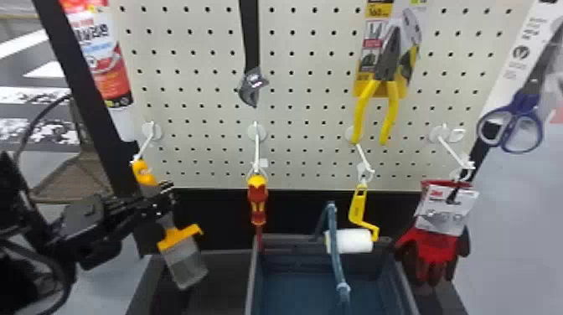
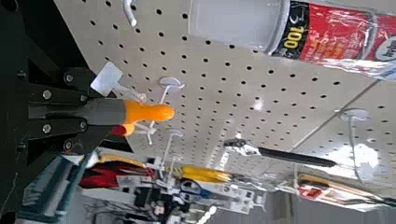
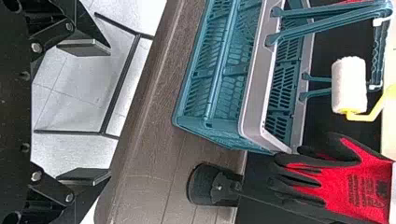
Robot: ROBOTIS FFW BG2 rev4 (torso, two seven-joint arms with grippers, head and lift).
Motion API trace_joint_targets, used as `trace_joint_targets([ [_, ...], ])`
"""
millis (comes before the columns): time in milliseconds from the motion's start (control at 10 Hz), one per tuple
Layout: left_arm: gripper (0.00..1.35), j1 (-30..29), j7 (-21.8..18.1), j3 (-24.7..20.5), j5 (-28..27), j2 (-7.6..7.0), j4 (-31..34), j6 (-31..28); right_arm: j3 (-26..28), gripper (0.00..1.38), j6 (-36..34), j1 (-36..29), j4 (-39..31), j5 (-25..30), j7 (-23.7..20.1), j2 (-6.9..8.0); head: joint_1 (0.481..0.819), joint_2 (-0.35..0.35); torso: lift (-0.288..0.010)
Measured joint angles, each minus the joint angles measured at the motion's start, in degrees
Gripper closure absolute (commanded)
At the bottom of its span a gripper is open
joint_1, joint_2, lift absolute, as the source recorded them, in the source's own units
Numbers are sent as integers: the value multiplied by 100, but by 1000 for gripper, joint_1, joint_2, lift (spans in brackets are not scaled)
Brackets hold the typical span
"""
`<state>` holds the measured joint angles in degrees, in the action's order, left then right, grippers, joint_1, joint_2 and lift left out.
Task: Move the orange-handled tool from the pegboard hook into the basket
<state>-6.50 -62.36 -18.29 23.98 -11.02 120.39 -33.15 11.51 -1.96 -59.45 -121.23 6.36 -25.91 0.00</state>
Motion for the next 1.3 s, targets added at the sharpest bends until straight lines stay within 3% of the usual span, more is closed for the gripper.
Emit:
trace_joint_targets([
  [300,1188,-214,124,723,1592,6,-1266,1352,0,352,-31,29,13,17,-40,0,549,0,-100],
  [700,1185,-39,64,1668,2343,40,-2698,2528,0,352,-60,83,62,39,-101,0,549,0,-100],
  [1300,1176,407,16,2633,3208,385,-3932,3701,0,352,-96,93,64,49,-152,0,549,0,-100],
])
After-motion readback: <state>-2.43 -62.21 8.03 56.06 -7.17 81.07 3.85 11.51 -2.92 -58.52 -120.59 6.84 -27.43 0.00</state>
